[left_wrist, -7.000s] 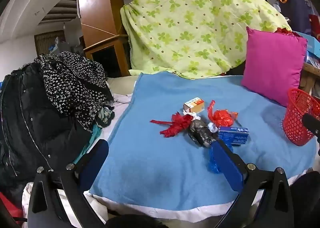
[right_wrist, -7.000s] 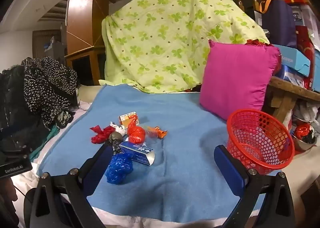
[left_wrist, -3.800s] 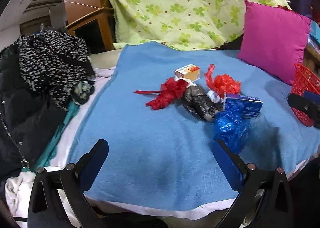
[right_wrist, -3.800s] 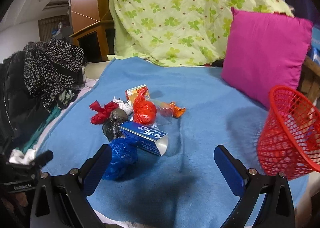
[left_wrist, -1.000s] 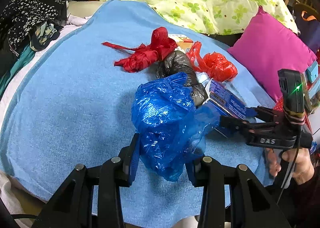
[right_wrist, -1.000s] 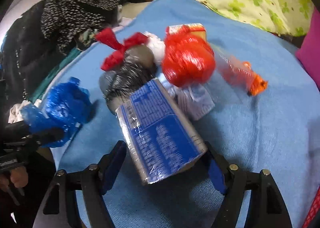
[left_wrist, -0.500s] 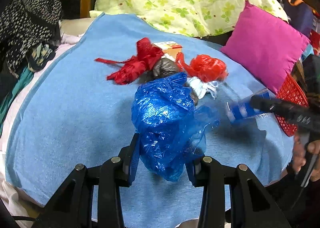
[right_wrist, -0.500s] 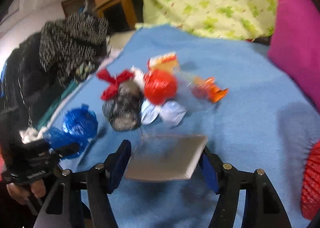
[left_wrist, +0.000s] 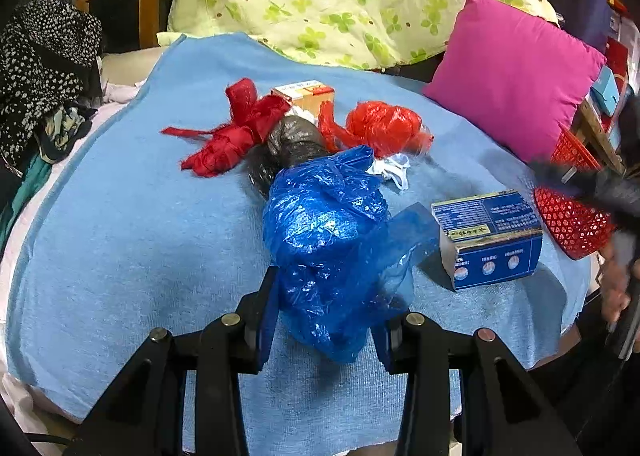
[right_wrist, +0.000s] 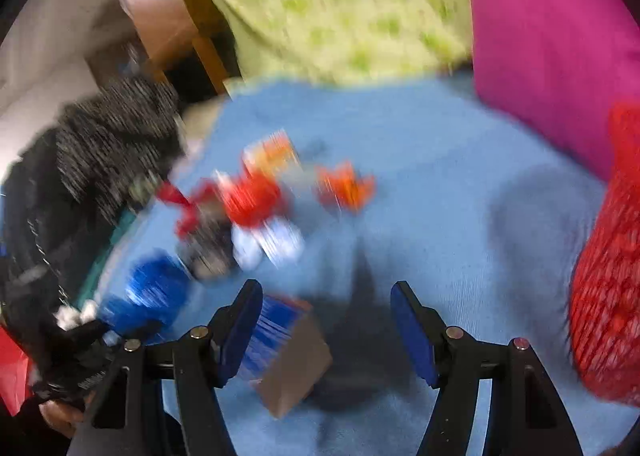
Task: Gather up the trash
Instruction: 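Lift the milk carton with the right tool while the left tool holds the blue bag, then drop the milk carton into the red wastebasket while the left tool drops the blue bag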
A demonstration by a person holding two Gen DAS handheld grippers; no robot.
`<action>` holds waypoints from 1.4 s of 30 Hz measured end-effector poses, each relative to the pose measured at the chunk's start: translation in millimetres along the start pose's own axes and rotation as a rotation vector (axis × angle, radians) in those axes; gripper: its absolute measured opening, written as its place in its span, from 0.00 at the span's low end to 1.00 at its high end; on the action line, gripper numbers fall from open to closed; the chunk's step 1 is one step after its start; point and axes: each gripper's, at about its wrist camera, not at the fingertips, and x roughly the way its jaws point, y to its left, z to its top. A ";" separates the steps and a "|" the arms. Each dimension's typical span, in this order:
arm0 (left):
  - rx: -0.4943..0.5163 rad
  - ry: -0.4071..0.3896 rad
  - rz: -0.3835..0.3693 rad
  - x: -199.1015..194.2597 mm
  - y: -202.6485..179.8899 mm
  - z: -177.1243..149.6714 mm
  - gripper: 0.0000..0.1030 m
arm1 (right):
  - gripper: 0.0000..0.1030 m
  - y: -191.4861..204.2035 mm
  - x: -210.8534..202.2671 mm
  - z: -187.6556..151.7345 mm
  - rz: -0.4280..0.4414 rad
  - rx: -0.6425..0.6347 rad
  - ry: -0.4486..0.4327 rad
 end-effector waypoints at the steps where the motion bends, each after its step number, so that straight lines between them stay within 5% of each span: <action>1: -0.002 -0.002 0.002 -0.4 1.0 -0.2 0.41 | 0.70 2.0 -14.5 3.5 0.014 -0.010 -0.074; 5: -0.031 0.003 -0.004 0.3 7.9 0.5 0.41 | 0.99 11.1 -77.7 4.0 0.011 -0.027 -0.429; 7: -0.036 -0.001 -0.007 -0.4 9.7 1.1 0.41 | 1.00 15.2 -98.6 -0.6 0.060 -0.021 -0.557; 10: -0.039 -0.006 -0.016 -0.6 10.3 1.9 0.41 | 1.00 24.4 -110.8 0.2 0.110 -0.029 -0.611; 17: -0.033 -0.016 -0.035 0.0 9.4 5.2 0.41 | 1.00 22.1 -90.8 5.8 0.325 0.062 -0.449; 22: -0.053 -0.022 -0.054 -0.8 12.7 8.0 0.41 | 1.00 25.7 -45.6 -4.9 0.271 0.084 -0.166; 26: -0.072 -0.027 -0.074 -3.1 15.1 8.9 0.41 | 1.00 14.5 -22.4 -22.7 0.157 0.173 -0.088; 31: -0.088 -0.029 -0.096 -5.9 16.6 8.8 0.41 | 0.99 0.4 4.5 -33.1 0.119 0.278 -0.004; 33: -0.093 -0.033 -0.101 -7.8 17.5 8.1 0.41 | 0.90 -6.9 20.9 -42.4 0.128 0.332 0.057; 38: -0.097 -0.042 -0.106 -11.4 20.5 7.3 0.41 | 0.48 -27.5 48.8 -55.5 0.136 0.471 0.145; 42: -0.101 -0.042 -0.109 -12.0 21.7 6.7 0.41 | 0.38 -30.9 51.5 -55.1 0.157 0.507 0.125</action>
